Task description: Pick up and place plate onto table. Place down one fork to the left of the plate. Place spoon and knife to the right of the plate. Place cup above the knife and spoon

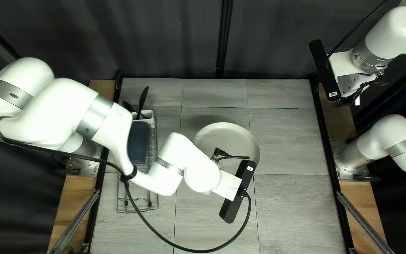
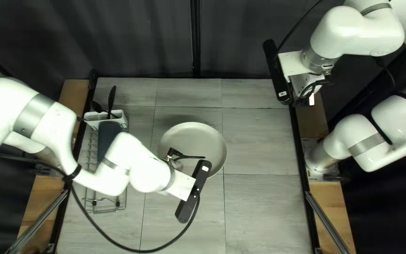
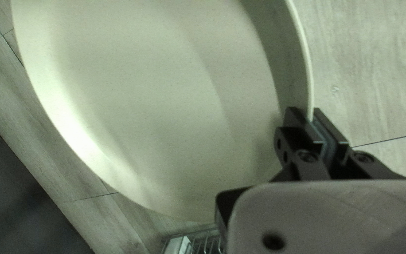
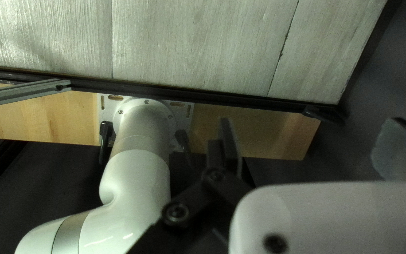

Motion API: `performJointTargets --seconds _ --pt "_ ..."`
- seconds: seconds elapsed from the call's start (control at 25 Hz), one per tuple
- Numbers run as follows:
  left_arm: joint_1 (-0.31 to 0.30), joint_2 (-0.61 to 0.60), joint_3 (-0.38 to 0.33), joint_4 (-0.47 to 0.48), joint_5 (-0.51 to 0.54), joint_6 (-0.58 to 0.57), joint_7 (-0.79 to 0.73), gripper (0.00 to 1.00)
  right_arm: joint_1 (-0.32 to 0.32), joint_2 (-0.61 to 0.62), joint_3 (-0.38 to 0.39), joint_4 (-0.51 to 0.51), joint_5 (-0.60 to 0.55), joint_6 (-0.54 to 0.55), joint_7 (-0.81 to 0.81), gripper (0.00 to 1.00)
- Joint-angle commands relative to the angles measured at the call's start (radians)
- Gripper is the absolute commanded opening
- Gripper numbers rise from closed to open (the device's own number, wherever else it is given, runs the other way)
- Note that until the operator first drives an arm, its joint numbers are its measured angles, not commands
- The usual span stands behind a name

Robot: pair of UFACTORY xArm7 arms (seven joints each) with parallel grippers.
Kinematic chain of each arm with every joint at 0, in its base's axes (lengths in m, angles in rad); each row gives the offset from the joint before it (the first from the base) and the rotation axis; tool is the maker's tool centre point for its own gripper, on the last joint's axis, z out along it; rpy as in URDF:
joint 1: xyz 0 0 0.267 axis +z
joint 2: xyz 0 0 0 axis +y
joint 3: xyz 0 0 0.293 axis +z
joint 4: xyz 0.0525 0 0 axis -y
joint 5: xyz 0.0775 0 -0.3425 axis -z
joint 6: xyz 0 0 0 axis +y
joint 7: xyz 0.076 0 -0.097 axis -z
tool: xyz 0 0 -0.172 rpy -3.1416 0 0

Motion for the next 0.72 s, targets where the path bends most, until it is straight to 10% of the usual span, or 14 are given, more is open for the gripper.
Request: performJointTargets --seconds 0.04,0.72 --pt "0.005 0.003 0.0 -0.001 -0.007 -0.004 0.014 0.0 0.0 0.0 0.0 0.0 0.0 0.0 0.0 1.0" --pt "-0.004 0.228 0.009 0.185 0.009 -0.058 0.028 0.0 0.0 0.0 0.0 0.0 0.0 0.0 0.0 1.0"
